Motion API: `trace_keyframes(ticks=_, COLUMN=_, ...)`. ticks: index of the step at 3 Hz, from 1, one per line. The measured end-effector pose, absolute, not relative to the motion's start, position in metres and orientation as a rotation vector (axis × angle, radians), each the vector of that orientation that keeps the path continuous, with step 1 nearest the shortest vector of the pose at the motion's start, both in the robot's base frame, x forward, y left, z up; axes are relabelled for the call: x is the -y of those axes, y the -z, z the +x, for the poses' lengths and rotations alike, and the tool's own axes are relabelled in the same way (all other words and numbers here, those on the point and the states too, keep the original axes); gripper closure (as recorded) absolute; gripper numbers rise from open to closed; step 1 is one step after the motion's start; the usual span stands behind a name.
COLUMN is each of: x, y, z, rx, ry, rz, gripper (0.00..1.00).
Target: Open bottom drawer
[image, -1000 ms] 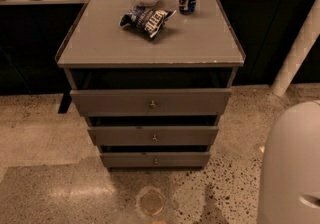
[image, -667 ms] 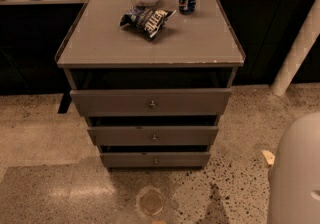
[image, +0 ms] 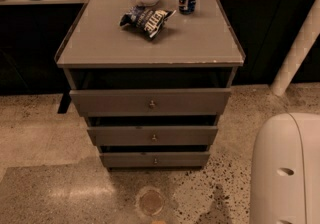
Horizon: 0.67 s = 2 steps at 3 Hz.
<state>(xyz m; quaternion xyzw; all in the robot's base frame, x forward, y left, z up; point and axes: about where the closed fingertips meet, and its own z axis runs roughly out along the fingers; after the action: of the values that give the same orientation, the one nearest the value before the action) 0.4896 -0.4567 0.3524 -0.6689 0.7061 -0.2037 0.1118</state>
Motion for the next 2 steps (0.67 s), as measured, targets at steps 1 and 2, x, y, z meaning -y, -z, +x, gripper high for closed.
trace_keyframes(ticks=1, x=0.457, y=-0.350, z=0.491, rx=-2.075, ry=0.590, rz=-1.968, gripper=0.00)
trace_keyframes(ticks=2, x=0.448, y=-0.319, z=0.488, rx=-2.016, ry=0.495, rz=-2.050, gripper=0.00)
